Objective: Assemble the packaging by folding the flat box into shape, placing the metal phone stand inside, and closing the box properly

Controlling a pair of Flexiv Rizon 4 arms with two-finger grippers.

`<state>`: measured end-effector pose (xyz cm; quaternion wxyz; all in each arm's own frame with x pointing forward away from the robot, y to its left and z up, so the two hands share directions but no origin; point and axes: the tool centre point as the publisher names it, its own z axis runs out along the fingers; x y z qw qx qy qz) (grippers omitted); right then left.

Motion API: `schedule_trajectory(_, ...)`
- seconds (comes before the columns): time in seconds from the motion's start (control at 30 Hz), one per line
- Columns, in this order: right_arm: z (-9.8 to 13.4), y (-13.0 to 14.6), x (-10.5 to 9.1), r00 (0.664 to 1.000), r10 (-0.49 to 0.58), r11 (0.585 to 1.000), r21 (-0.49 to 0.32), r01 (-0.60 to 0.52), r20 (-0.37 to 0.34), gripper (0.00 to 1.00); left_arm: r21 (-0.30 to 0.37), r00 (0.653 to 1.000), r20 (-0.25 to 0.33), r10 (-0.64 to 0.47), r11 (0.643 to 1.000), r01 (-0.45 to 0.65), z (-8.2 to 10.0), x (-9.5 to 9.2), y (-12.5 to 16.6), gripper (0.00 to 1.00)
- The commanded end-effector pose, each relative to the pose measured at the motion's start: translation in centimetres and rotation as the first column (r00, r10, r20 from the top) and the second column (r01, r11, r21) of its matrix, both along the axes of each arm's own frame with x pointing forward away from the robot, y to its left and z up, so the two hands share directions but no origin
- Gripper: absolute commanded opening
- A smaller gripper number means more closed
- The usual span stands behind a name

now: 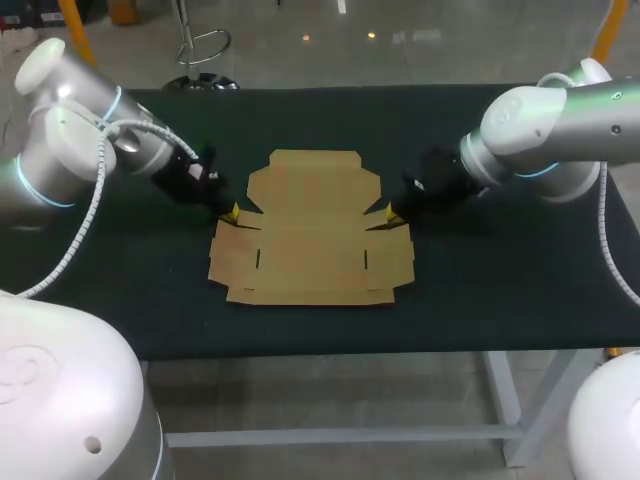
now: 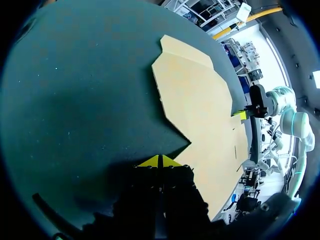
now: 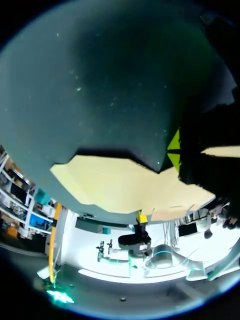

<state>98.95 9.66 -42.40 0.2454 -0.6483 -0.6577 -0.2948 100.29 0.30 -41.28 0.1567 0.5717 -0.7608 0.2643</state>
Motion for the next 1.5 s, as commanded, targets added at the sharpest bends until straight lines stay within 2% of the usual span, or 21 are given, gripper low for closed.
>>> schedule_trajectory(0.03,0.5,0.1,-0.1,1.0,0.009,1.0,0.009,-0.009,0.006,0.0,0.009,1.0,0.0,-0.001,1.0,0.001,0.3,-0.2,-0.2,0.0)
schedule_trajectory(0.43,0.6,0.8,-0.1,1.0,0.026,1.0,0.007,-0.026,0.012,0.0,0.037,1.0,0.012,0.024,0.999,-0.024,1.0,-1.0,-0.8,0.0)
schedule_trajectory(0.63,0.8,0.9,-0.3,1.0,0.026,1.0,0.0,-0.026,0.016,0.0,0.065,0.998,0.028,0.057,0.996,-0.059,1.6,-1.8,-1.0,0.0)
schedule_trajectory(0.77,0.9,1.0,-0.3,1.0,0.026,1.0,-0.003,-0.026,0.018,0.0,0.066,0.998,0.045,0.043,0.997,-0.046,1.9,-2.2,-1.5,0.0)
schedule_trajectory(1.07,1.2,1.4,-0.5,0.999,0.023,1.0,-0.02,-0.022,0.027,0.0,0.093,0.997,0.053,0.053,0.994,-0.058,1.9,-2.0,-2.0,0.0)
schedule_trajectory(1.5,2.0,2.5,-0.9,0.999,0.003,0.996,-0.092,0.002,0.054,0.0,0.143,0.996,0.065,0.064,0.987,-0.072,2.2,-1.7,-3.1,0.0)
